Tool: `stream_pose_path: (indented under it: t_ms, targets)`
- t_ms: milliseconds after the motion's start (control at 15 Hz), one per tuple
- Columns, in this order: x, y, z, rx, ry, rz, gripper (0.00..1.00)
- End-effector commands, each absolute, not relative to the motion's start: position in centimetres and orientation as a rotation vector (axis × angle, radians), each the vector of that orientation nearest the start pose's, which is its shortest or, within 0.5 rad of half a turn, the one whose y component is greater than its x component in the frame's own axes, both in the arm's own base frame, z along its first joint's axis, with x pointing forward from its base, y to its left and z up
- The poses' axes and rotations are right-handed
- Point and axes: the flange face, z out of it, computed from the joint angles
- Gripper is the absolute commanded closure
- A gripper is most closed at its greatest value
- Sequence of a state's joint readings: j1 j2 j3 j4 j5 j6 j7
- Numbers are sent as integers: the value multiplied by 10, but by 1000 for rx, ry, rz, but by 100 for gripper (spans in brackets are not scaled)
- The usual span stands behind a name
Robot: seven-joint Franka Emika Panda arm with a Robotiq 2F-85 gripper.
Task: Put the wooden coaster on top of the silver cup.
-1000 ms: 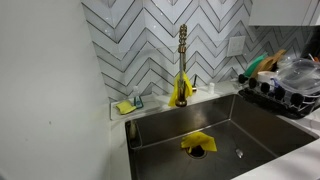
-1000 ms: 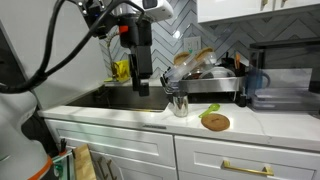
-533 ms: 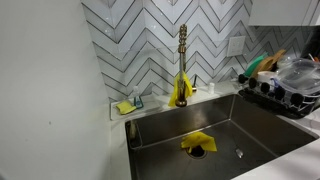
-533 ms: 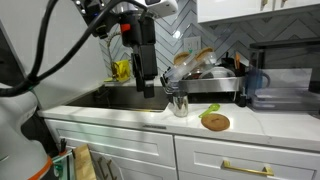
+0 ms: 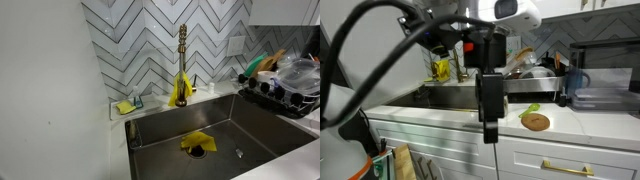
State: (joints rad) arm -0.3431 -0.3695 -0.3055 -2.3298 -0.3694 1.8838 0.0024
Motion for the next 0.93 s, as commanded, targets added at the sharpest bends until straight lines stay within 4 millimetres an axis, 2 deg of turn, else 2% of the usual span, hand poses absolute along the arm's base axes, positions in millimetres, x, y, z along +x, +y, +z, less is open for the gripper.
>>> stream_pose_path:
  t_ms: [0,200,600,867]
  targets:
    - [358,-318,448,-3228,880,199,0]
    - [392,-321,434,-3226,838,85,0]
    - [461,-291,410,-3140,721,-79,0]
    - [493,-274,394,-3070,626,-121,0]
